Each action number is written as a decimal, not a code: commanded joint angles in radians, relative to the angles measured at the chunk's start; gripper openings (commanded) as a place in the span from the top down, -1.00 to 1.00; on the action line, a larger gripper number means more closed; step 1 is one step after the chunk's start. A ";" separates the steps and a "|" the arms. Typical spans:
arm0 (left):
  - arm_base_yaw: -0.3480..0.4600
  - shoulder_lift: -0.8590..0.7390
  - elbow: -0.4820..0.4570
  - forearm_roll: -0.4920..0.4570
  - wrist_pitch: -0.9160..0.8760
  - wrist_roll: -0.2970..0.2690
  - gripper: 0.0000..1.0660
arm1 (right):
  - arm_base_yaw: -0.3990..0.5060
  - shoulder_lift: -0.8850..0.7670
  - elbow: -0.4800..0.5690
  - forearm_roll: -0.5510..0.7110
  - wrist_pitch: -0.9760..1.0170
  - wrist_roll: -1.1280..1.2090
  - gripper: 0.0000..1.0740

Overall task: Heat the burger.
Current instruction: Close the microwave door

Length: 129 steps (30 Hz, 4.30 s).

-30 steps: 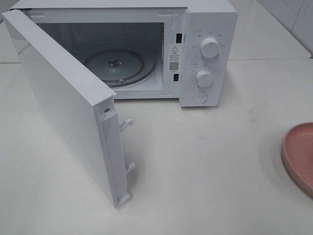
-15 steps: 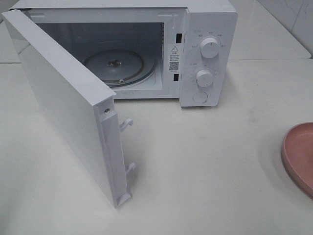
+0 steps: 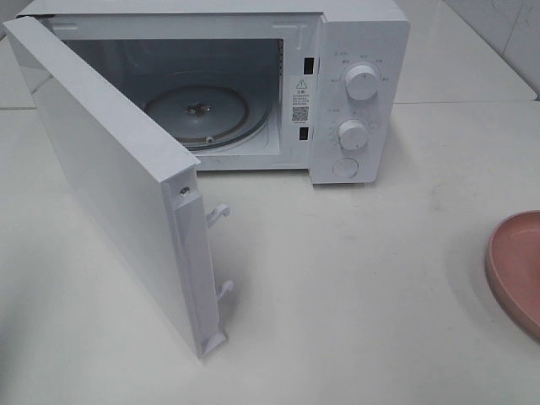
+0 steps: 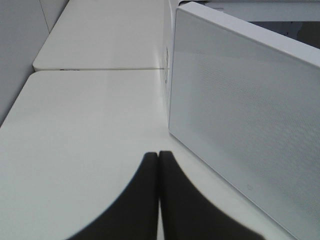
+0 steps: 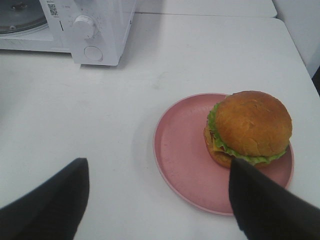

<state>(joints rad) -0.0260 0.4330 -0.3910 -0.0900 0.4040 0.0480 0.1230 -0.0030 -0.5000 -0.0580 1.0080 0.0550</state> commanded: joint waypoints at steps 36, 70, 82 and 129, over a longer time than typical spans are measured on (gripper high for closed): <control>-0.019 0.714 0.135 0.358 -1.069 -0.276 1.00 | -0.007 -0.030 0.003 -0.001 -0.010 -0.009 -0.40; -0.479 1.171 -0.042 -0.048 -1.265 -0.064 1.00 | -0.007 -0.030 0.003 -0.001 -0.010 -0.009 -0.40; -0.581 1.264 -0.173 -0.218 -1.235 0.008 1.00 | -0.007 -0.030 0.003 -0.001 -0.010 -0.009 -0.40; -0.678 1.556 -0.754 -0.657 -1.056 0.380 1.00 | -0.007 -0.030 0.003 -0.004 -0.010 -0.009 -0.40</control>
<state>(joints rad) -0.7310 1.9830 -1.1110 -0.7040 -0.5390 0.4150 0.1220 -0.0030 -0.5000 -0.0580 1.0080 0.0550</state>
